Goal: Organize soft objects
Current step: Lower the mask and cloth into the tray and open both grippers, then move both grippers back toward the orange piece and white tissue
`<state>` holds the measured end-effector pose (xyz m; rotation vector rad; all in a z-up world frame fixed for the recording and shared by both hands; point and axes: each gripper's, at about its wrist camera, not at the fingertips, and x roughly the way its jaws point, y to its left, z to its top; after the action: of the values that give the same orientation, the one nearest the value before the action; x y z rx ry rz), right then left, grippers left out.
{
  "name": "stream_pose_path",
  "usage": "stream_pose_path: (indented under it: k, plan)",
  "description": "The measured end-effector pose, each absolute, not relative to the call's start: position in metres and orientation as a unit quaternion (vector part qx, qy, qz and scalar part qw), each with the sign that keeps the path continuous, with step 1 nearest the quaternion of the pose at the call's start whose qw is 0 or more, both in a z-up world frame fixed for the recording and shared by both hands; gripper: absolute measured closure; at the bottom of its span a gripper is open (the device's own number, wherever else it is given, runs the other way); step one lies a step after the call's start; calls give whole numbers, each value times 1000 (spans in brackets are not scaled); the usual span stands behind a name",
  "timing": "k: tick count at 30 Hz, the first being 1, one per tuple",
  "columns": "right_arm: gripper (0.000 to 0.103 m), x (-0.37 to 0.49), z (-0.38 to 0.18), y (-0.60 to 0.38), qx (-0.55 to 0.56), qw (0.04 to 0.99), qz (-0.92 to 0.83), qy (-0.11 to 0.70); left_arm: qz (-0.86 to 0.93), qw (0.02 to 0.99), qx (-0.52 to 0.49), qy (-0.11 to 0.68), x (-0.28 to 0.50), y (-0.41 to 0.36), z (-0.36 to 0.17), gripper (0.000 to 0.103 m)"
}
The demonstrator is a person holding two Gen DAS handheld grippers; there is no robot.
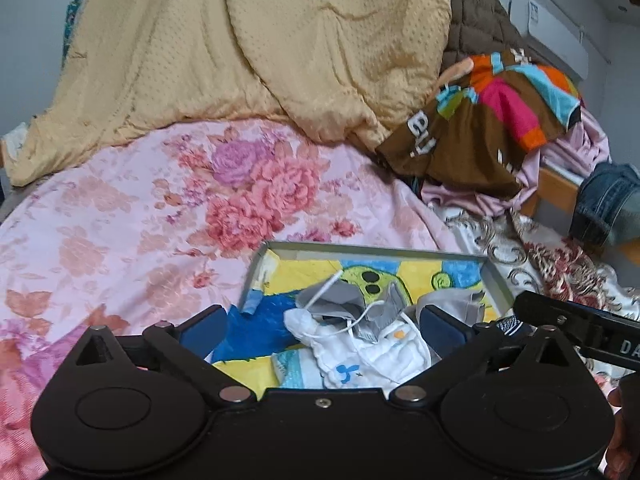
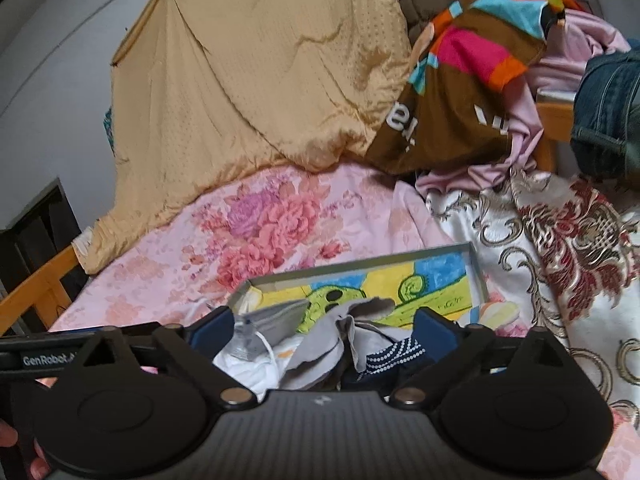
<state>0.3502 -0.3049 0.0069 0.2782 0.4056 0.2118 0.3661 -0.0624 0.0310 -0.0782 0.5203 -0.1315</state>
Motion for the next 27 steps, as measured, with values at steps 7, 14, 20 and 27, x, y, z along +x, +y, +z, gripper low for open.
stream_pose_path:
  k: [7, 14, 20, 27]
  plan:
    - [0, 313, 26, -304, 125, 972, 117, 163, -60, 966, -66, 244, 326, -43, 43, 1]
    - [0, 274, 32, -295, 81, 976, 129, 157, -72, 966, -83, 235, 277, -34, 39, 1]
    - [0, 242, 30, -279, 35, 976, 139, 163, -84, 965, -70, 238, 240, -38, 23, 1]
    - [0, 195, 10, -271, 2, 976, 125, 180, -104, 963, -41, 245, 206, -44, 1, 1]
